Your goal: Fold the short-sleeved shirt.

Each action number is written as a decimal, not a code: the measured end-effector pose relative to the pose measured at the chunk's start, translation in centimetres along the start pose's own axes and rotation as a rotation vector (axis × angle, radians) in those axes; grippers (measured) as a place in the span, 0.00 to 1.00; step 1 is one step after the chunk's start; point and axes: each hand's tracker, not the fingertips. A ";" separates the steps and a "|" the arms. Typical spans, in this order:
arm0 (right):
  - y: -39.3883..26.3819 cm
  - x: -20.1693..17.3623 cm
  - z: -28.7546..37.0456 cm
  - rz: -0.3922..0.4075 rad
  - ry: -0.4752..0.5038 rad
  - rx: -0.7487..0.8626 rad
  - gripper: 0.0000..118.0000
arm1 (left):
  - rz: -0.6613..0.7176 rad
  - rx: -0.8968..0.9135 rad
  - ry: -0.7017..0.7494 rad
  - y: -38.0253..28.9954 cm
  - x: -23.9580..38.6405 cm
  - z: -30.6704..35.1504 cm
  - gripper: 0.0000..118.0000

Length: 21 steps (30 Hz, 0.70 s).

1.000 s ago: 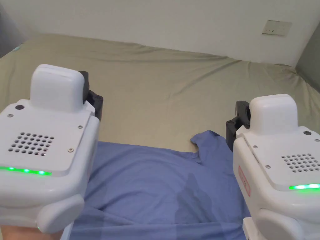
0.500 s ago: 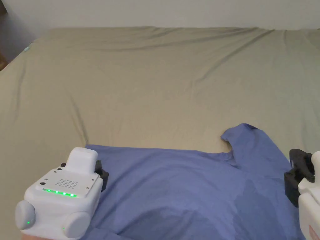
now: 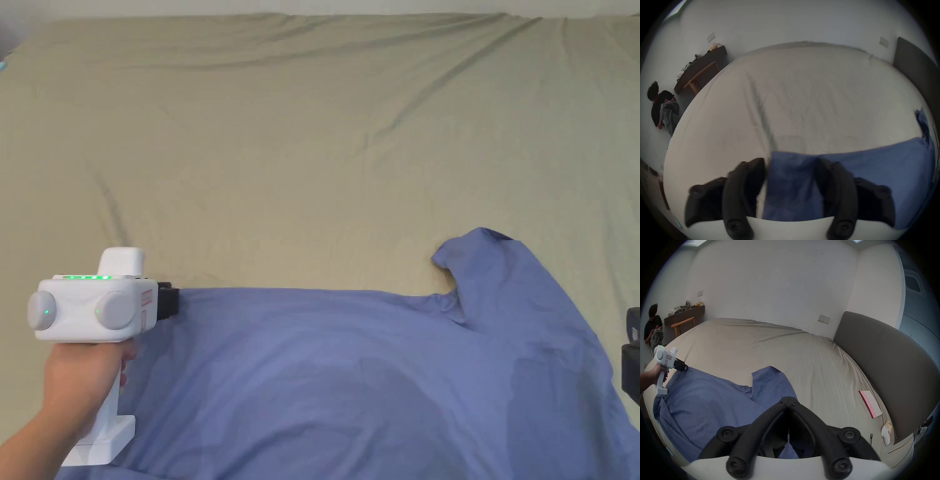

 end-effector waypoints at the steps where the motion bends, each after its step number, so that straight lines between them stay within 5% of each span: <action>1: -0.1 0.0 -0.1 0.000 0.003 -0.009 0.01 | -0.015 -0.034 -0.032 0.4 0.5 0.5 0.28; 2: 0.0 0.0 -0.3 0.002 0.004 -0.014 0.01 | -0.052 -0.047 -0.035 0.5 1.3 0.9 0.07; 3: 0.1 -0.1 -0.5 0.006 0.004 -0.019 0.01 | -0.118 -0.031 0.020 0.4 1.4 1.1 0.00; 9: 1.9 1.7 -3.6 -0.035 0.088 -0.080 0.08 | -0.260 0.095 0.033 -0.3 1.9 6.2 0.00; 12: 2.8 3.0 -7.1 -0.057 0.093 -0.169 0.82 | -0.252 0.165 0.001 -0.4 1.4 10.4 0.00; 13: 2.8 3.3 -9.0 -0.051 0.102 -0.238 0.93 | -0.257 0.177 -0.008 -0.6 1.2 11.8 0.00; 21: -2.5 4.9 -22.0 -0.104 0.029 -0.612 0.94 | -0.241 0.215 -0.020 -3.0 -0.3 17.3 0.00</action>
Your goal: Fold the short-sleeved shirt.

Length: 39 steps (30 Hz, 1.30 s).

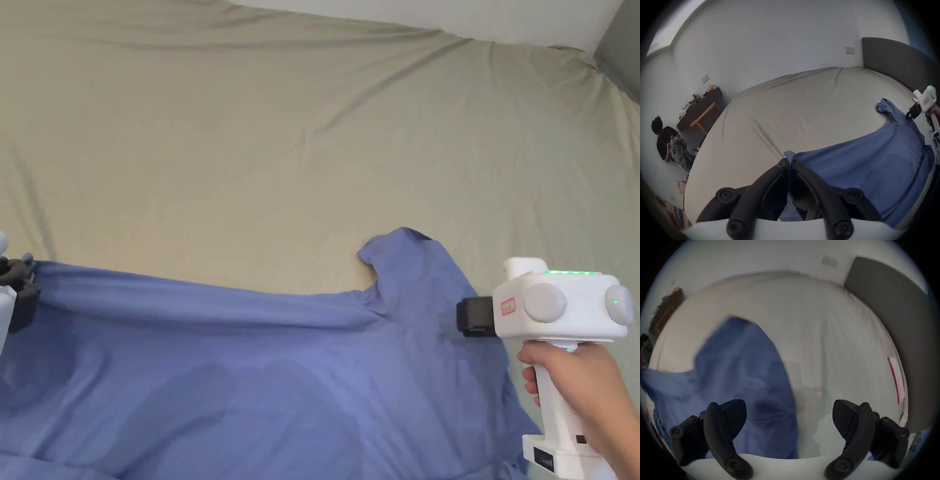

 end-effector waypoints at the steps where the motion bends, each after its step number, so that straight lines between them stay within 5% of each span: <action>1: -0.2 0.1 -1.0 -0.024 -0.020 -0.024 0.94 | 0.000 -0.003 0.000 -0.3 0.0 0.2 0.00; 3: -0.8 0.5 -1.0 -0.070 0.084 0.013 0.90 | 0.000 -0.007 0.002 -1.0 -0.1 0.5 0.00; 4: -1.2 0.2 -0.5 -0.072 0.116 0.031 0.78 | 0.000 -0.013 0.003 -1.3 0.0 0.6 0.00; 6: -1.5 -0.7 0.4 -0.015 0.068 0.075 0.63 | 0.000 -0.025 0.003 -1.7 0.2 0.4 0.00; 8: -1.6 -1.3 1.3 0.040 0.156 0.101 0.05 | 0.011 -0.039 -0.006 -2.2 0.2 0.2 0.00; 10: -1.7 -2.2 2.0 0.089 0.071 0.092 0.03 | 0.022 -0.052 -0.005 -2.4 0.4 0.1 0.00; 17: -2.8 -0.2 11.3 0.102 0.157 0.211 0.03 | 0.041 -0.028 0.007 -1.6 -0.7 3.1 0.00; 26: -10.0 1.8 21.5 0.226 0.145 0.232 0.03 | 0.006 -0.045 0.006 -4.7 -2.4 10.4 0.00; 31: -15.6 1.6 21.9 0.290 0.151 0.129 0.03 | 0.000 -0.123 -0.032 -8.7 -2.6 11.8 0.00; 39: -22.1 1.6 18.3 0.267 0.161 -0.017 0.03 | -0.065 -0.273 -0.085 -15.3 -1.4 10.8 0.00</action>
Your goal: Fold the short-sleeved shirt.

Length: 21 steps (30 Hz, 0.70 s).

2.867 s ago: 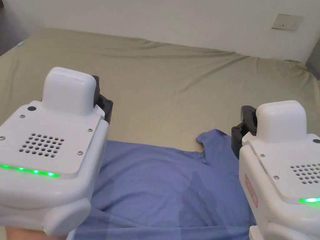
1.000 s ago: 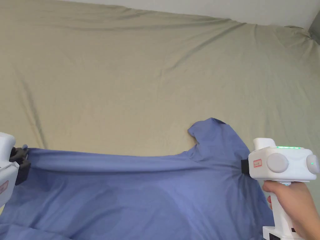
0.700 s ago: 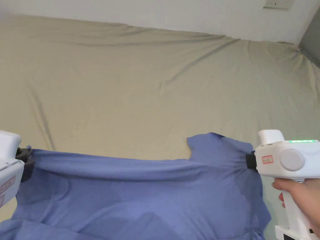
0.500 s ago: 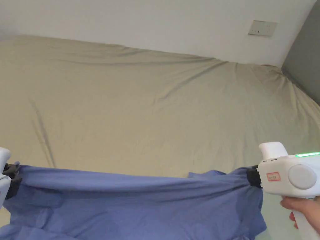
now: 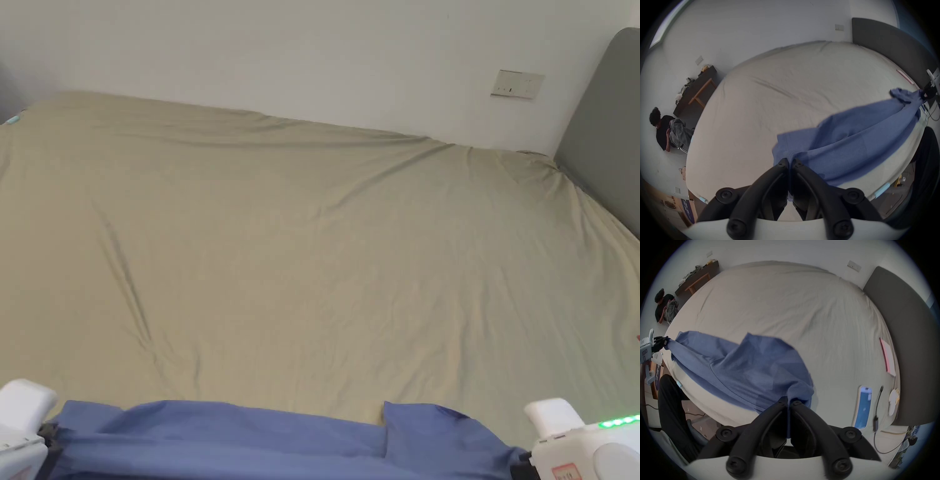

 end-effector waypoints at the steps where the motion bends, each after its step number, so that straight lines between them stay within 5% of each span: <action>1: -0.4 0.3 -0.8 -0.001 0.009 -0.027 0.03 | -0.010 -0.012 -0.004 -0.5 0.2 -0.4 0.00; 21: -0.9 -0.6 -9.1 0.049 -0.054 -0.156 0.05 | -0.035 -0.214 -0.074 -1.1 0.2 -6.2 0.05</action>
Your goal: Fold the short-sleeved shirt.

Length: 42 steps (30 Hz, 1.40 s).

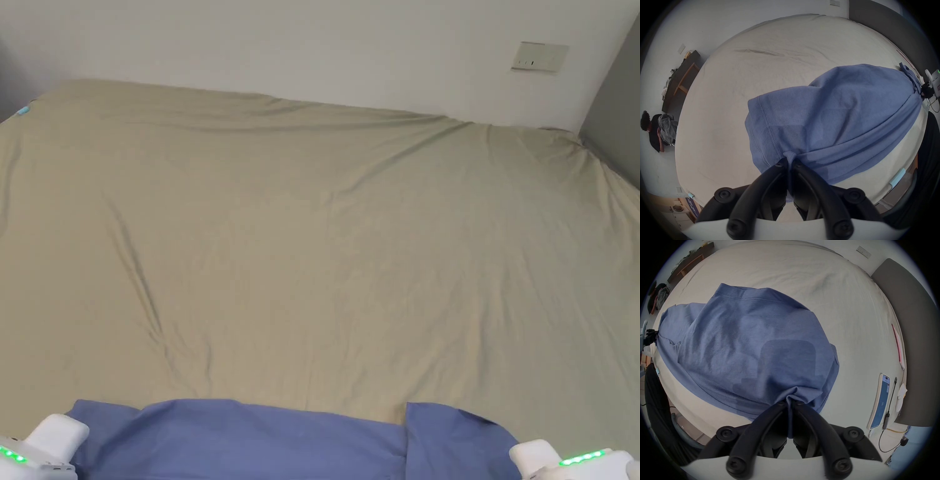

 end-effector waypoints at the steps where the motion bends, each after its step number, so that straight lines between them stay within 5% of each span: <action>1: 0.1 0.1 0.5 0.010 -0.007 -0.005 0.09 | -0.002 -0.005 0.003 0.2 -0.1 0.3 0.09; 3: 0.4 0.5 2.2 0.022 -0.053 0.007 0.35 | -0.014 0.034 0.090 0.8 0.0 1.5 0.36; 4: 0.5 0.8 3.3 0.019 -0.097 0.036 0.69 | -0.013 0.093 0.109 1.1 -0.1 2.5 0.70; 5: 0.7 1.2 4.7 0.002 -0.098 0.096 0.89 | 0.011 0.156 0.090 1.6 -0.3 3.8 0.92; 6: 1.0 1.5 6.7 -0.018 -0.087 0.170 0.94 | 0.036 0.220 0.076 2.2 -0.2 5.5 1.00; 10: 2.5 0.8 15.8 -0.078 -0.093 0.520 0.94 | 0.159 0.562 0.082 4.8 0.2 13.3 0.98; 15: 2.2 -4.6 26.2 -0.140 -0.143 0.942 0.94 | 0.236 0.906 0.139 6.5 3.0 21.7 0.95; 18: 1.6 -8.2 29.7 -0.163 -0.192 1.105 0.86 | 0.243 1.038 0.205 7.0 6.1 25.2 0.69; 20: 1.3 -10.3 30.8 -0.147 -0.230 1.190 0.51 | 0.219 1.085 0.247 7.3 8.1 26.6 0.37; 22: 1.1 -12.2 31.1 -0.116 -0.247 1.236 0.03 | 0.210 1.114 0.233 7.6 9.4 27.1 0.18; 25: 1.4 -13.8 30.8 -0.073 -0.270 1.248 0.02 | 0.191 1.158 0.249 7.9 11.3 27.6 0.00; 38: 1.9 -12.7 28.5 -0.069 -0.312 1.221 0.01 | 0.205 1.146 0.195 9.3 11.6 26.7 0.00; 42: 1.9 -12.0 26.4 -0.076 -0.286 1.153 0.01 | 0.174 1.013 0.136 9.1 10.7 23.4 0.00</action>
